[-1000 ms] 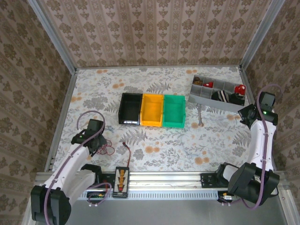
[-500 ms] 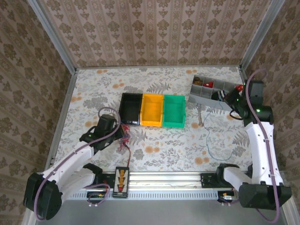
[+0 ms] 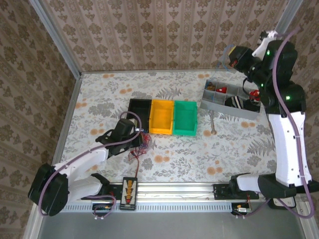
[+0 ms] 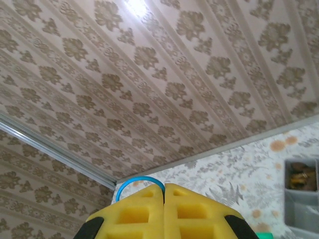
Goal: Untangle the cables
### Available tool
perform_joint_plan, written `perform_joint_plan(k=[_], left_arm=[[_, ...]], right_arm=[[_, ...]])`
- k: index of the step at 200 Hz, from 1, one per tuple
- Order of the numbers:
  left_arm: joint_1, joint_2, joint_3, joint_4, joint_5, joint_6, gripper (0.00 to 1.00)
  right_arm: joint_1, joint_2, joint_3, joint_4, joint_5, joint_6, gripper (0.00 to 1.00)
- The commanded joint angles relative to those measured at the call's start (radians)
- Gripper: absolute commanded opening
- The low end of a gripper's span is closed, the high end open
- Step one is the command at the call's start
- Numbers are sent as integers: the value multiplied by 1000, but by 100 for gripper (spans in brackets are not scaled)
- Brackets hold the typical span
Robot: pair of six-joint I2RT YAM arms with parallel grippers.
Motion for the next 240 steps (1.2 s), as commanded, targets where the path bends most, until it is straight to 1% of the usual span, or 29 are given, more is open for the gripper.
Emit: perform_joint_plan(k=[1,16,56,90,111,139,162,180,217,240], left_arm=[[-13,42,53,3,-19,7,0],[-16,71,72,-10,-32,11,0],[-23,127,113,-33,-42,17,0],[-25,144,126,-39,-51,16,0],[-25,147,127,-40,-51,14,0],[-27,152,129,-39,-46,14,0],[-28,153,130,-47,-45,17,0],[-29,152,131,-51,-47,18,0],[-30,159,135,-51,-43,19,0],[-30,161,135,-50,-48,20,0]], right_arm=[[22,47,132,3,-26,-25,0],[44,105,189,7,-43,-29,0],[101,182,281,-9,-43,-63,0],[118,195,287,-38,-31,-84,0],[129,165,203,-39,-19,-95,0],[135,105,10,-12,-1,-89,0],[141,61,-186,34,16,-73,0],[148,19,-283,55,30,-68,0],[149,34,-338,65,68,-82,0],[149,47,-276,67,70,-88,0]])
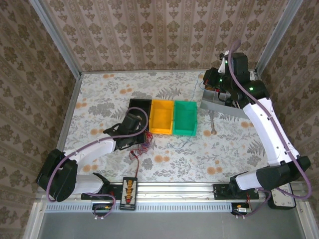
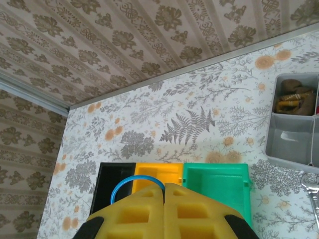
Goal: Untangle the cables
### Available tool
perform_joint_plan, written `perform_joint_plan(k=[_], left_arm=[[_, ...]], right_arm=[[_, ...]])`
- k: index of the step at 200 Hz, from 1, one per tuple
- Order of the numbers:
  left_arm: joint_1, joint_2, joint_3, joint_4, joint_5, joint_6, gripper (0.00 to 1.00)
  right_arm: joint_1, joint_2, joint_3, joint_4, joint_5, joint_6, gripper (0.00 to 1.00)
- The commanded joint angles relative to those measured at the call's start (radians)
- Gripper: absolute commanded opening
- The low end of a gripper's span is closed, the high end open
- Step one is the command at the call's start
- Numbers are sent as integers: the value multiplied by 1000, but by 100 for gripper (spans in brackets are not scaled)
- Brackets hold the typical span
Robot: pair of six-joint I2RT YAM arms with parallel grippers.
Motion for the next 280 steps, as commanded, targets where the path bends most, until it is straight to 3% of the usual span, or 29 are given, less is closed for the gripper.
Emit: perform_joint_plan(k=[1,64,178,238,280], left_arm=[[-8,14,29,-22,-15,20,0],[-9,33,37,-29,-16,25,0],[-9,87,69,-33,-12,44,0],[-9,112,79,-25,-11,55,0],[-8,110,80,-29,-11,61,0]], right_arm=[[5,-10,63,44,33,-23,0],[5,69,380,73,-27,-8,0],[2,195,622,87,-66,1,0],[3,187,583,82,-65,-18,0],[4,123,346,120,-58,0,0]])
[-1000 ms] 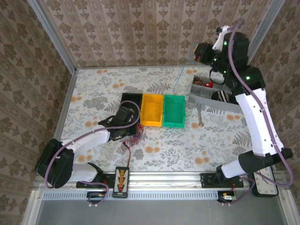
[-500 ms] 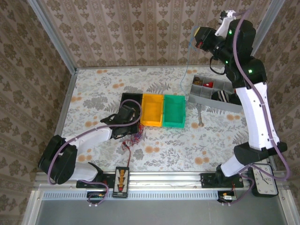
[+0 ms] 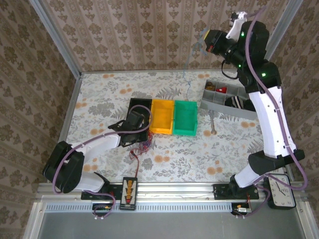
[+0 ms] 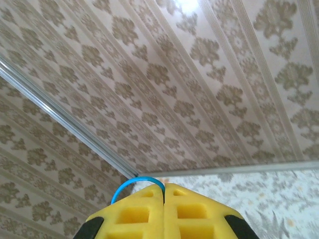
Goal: Untangle the cables
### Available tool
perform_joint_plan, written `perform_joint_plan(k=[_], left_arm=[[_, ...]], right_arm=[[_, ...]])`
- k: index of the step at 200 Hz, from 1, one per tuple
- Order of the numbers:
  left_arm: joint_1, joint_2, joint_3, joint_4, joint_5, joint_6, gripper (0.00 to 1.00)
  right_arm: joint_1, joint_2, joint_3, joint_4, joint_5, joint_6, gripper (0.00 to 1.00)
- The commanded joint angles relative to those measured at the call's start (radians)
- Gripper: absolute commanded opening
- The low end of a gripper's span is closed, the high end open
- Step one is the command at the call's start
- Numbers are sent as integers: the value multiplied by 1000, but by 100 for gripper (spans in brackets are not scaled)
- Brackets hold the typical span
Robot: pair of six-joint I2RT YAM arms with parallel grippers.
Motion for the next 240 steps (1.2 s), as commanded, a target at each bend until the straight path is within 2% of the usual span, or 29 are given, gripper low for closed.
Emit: perform_joint_plan(k=[1,73,125,153,209,240], left_arm=[[-4,7,18,-23,-7,27,0],[-5,20,22,-21,4,29,0],[-6,40,31,-19,9,35,0],[-9,42,36,-22,5,37,0],[-12,54,42,-25,11,42,0],[-14,61,46,-25,13,46,0]], right_arm=[[4,-49,-134,30,4,1,0],[4,-244,-570,67,61,31,0],[20,-269,-833,106,99,86,0],[37,-273,-902,83,168,93,0],[44,-324,-963,-91,435,107,0],[44,-348,-977,-138,475,101,0]])
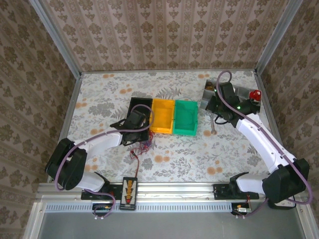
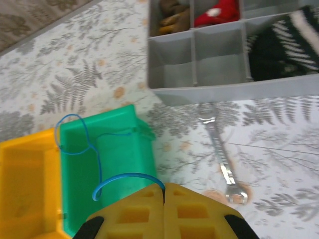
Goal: Untangle the cables
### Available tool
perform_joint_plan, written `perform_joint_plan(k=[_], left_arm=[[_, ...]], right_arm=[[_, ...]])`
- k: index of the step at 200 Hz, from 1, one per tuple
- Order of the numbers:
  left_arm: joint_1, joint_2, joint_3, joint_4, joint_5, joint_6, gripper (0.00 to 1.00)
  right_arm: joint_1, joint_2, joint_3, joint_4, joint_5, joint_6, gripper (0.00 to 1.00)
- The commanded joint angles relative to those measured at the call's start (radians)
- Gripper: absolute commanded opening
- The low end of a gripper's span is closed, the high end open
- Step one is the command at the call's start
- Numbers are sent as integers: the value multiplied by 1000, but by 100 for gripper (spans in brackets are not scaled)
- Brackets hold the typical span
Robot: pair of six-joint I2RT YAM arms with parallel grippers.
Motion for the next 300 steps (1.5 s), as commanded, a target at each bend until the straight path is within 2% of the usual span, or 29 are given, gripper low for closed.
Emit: perform_joint_plan(k=[1,46,103,161,205,300], left_arm=[[-7,22,22,-27,9,34,0],[-10,35,30,-28,12,44,0],[-16,50,33,-26,4,52,0],[-19,51,36,-34,-8,56,0],[-24,45,35,-43,-17,61,0],[-33,43,38,-57,-38,67,0]], right_arm=[[5,-38,-14,-83,102,9,0],[13,-17,-3,-141,43,-27,0],[73,102,51,-244,37,-68,0],[159,271,132,-209,-17,-74,0],[174,393,200,-127,-97,-48,0],[174,712,385,-96,-51,-70,0]])
